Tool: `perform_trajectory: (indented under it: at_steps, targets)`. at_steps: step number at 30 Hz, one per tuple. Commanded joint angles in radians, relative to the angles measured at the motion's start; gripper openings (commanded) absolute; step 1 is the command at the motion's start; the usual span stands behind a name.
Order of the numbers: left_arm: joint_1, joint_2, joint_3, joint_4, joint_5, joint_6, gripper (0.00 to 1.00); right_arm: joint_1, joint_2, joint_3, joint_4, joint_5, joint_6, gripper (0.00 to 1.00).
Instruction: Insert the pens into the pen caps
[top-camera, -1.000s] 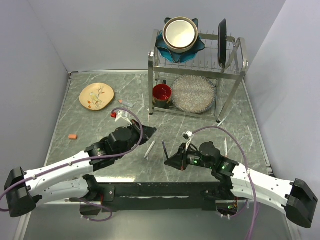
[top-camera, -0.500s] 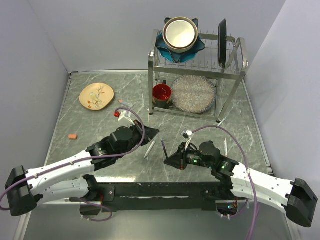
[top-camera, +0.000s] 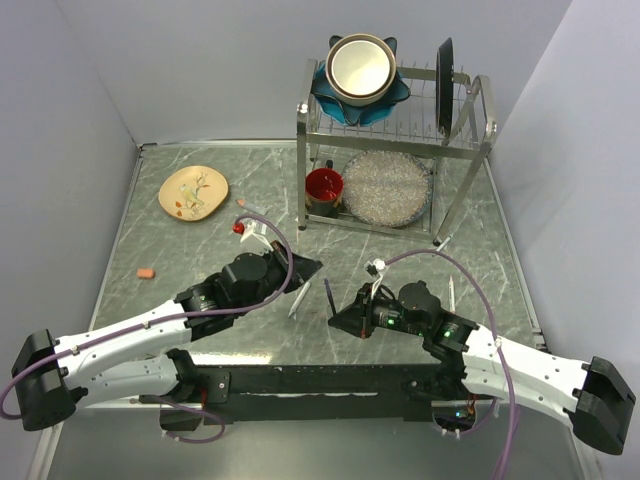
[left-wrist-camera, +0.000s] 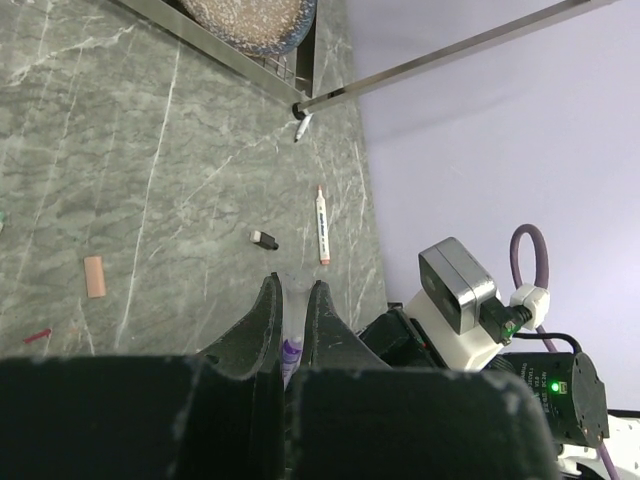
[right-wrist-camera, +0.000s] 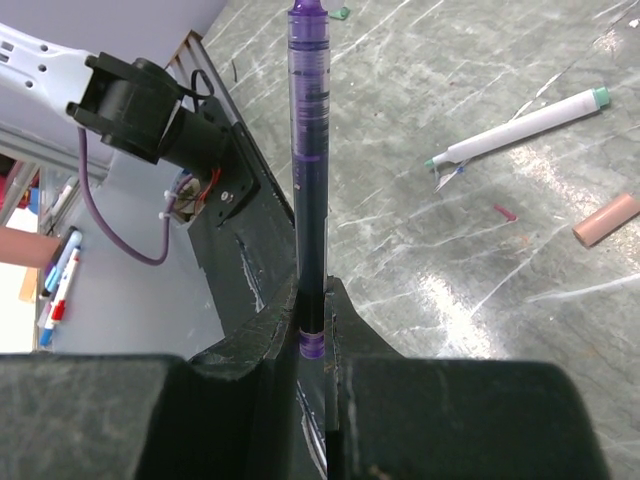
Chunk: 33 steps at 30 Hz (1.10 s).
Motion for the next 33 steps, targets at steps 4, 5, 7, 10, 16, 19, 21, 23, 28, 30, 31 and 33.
perform_trajectory:
  at_steps: [4, 5, 7, 10, 16, 19, 21, 23, 28, 30, 31, 33]
  targets:
    - [-0.005, -0.007, 0.000, 0.064, 0.055, 0.053, 0.01, 0.008, -0.028, 0.066, -0.011, 0.035, -0.017, 0.00]
    - [-0.003, -0.004, 0.001, 0.065, 0.071, 0.066, 0.01, 0.008, -0.030, 0.069, -0.020, 0.038, -0.020, 0.00]
    - [-0.005, 0.010, 0.009, 0.061, 0.106, 0.113, 0.01, 0.008, -0.036, 0.081, -0.046, 0.048, -0.027, 0.00]
    - [-0.003, 0.031, 0.021, 0.039, 0.134, 0.162, 0.01, 0.008, -0.048, 0.095, -0.071, 0.064, -0.037, 0.00]
    - [-0.003, 0.087, 0.032, 0.050, 0.287, 0.257, 0.01, 0.008, -0.052, 0.124, -0.112, 0.103, -0.054, 0.00]
    - [-0.005, 0.107, 0.021, 0.074, 0.342, 0.239, 0.01, 0.008, -0.067, 0.120, -0.083, 0.115, -0.047, 0.00]
    - [-0.003, 0.120, 0.012, 0.120, 0.417, 0.221, 0.01, 0.008, -0.078, 0.109, -0.069, 0.124, -0.050, 0.00]
    - [-0.005, 0.142, 0.015, 0.148, 0.469, 0.198, 0.01, 0.008, -0.079, 0.112, -0.071, 0.158, -0.057, 0.00]
    - [-0.003, 0.171, 0.005, 0.203, 0.525, 0.058, 0.01, 0.008, -0.102, 0.100, -0.031, 0.207, -0.050, 0.00]
    - [-0.003, 0.173, -0.015, 0.219, 0.520, 0.017, 0.01, 0.008, -0.113, 0.086, -0.011, 0.215, -0.039, 0.00]
    - [-0.003, 0.174, -0.014, 0.208, 0.510, 0.018, 0.01, 0.008, -0.117, 0.085, -0.006, 0.222, -0.028, 0.00]
    - [-0.003, 0.174, 0.009, 0.127, 0.485, 0.058, 0.01, 0.008, -0.139, 0.081, -0.011, 0.248, -0.017, 0.00]
